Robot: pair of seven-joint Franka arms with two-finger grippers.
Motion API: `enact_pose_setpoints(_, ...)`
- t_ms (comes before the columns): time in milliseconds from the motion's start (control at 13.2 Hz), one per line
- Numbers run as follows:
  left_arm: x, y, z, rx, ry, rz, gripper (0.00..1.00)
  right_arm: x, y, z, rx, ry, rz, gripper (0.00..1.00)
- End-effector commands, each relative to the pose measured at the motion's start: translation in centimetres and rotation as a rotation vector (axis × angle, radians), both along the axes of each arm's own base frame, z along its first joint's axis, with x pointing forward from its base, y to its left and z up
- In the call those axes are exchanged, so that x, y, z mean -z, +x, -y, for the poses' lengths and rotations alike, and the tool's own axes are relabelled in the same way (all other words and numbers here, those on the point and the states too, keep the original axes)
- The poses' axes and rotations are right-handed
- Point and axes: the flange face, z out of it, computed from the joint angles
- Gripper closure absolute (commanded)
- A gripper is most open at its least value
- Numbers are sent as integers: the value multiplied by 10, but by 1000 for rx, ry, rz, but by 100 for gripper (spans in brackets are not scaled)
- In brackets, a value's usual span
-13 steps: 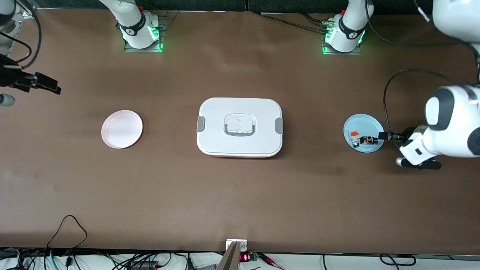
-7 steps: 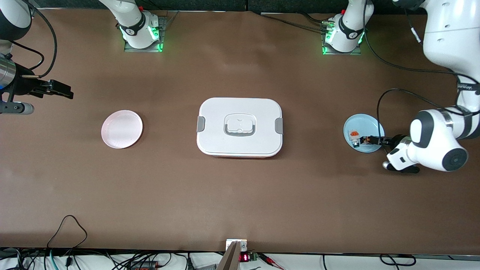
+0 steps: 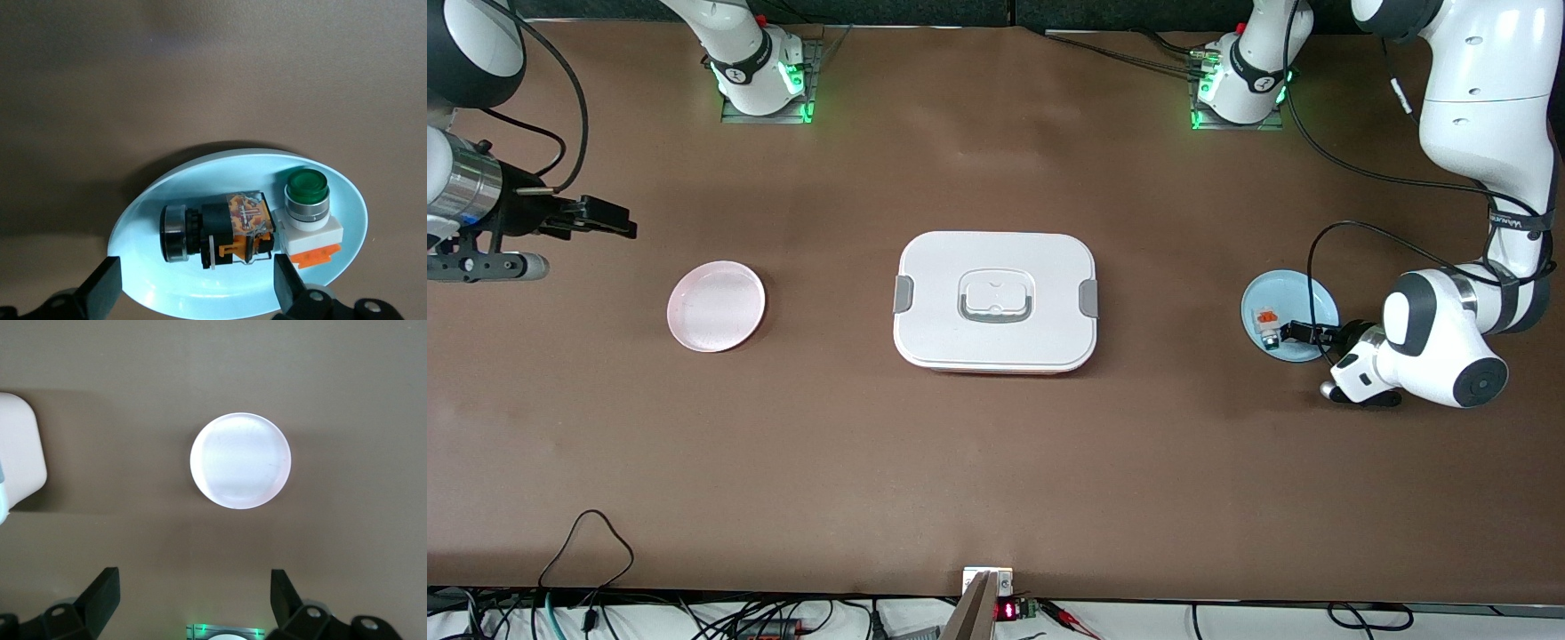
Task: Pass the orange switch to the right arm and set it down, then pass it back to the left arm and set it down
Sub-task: 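Reach the left gripper down to the orange switch on the blue plate, then grasp the orange switch with the left gripper while the right gripper advances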
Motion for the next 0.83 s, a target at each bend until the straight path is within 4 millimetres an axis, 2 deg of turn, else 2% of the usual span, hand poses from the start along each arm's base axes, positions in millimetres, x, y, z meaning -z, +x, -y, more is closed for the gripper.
enact_pose_setpoints(0,-1,-2,1,-33,-40,12,0,-1,0,-13,-22,19,-6,0)
enact_pose_setpoints(227,4,-5,-3,-61,-59,5,0,-4,0,-11,-15,23,0,0)
enact_pose_setpoints(454,7,-5,-3,-58,-60,4,0,-2,-1,-17,-120,44,-4,0)
enact_pose_setpoints(757,21,-5,-3,-53,-58,5,0,-7,-2,-31,-125,254,19,0)
